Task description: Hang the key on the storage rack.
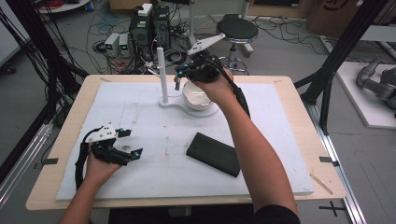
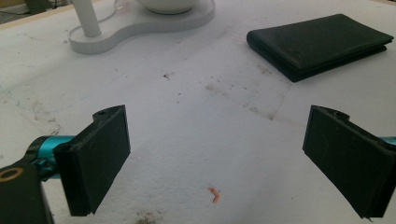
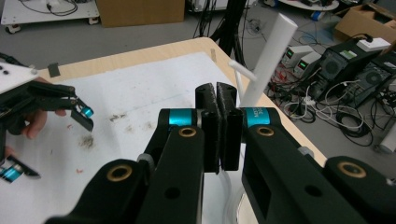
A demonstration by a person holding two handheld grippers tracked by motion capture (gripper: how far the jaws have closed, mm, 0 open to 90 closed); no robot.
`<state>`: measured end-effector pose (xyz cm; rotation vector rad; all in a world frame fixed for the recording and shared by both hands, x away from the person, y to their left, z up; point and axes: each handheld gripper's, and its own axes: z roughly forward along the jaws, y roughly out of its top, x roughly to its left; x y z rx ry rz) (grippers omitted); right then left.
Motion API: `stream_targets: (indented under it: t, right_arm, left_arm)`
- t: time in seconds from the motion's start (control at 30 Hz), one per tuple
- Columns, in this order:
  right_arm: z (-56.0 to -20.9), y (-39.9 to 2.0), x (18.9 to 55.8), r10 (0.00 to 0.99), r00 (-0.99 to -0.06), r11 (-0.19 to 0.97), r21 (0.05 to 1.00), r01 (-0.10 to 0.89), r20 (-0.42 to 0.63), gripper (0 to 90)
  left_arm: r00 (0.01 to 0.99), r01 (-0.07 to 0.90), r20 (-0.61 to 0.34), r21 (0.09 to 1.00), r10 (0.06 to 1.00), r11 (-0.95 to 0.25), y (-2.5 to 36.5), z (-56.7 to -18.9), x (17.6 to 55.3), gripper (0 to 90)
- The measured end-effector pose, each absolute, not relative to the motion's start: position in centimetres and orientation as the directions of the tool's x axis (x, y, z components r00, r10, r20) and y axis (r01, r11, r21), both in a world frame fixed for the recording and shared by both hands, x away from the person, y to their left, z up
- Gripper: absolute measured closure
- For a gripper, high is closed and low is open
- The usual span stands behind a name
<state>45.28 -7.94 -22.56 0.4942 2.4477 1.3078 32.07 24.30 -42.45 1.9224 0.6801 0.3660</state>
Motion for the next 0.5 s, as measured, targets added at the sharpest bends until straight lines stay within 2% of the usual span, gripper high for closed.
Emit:
stream_targets:
  t: [0.5]
  right_arm:
    - [-22.6, -2.4, 47.9, 0.408, -0.906, 0.551, 0.822, 0.147, -0.111, 90.0]
  left_arm:
    - [0.787, 0.294, -0.044, 0.904, 0.616, -0.311, 24.8, -42.4, 32.1, 7.4]
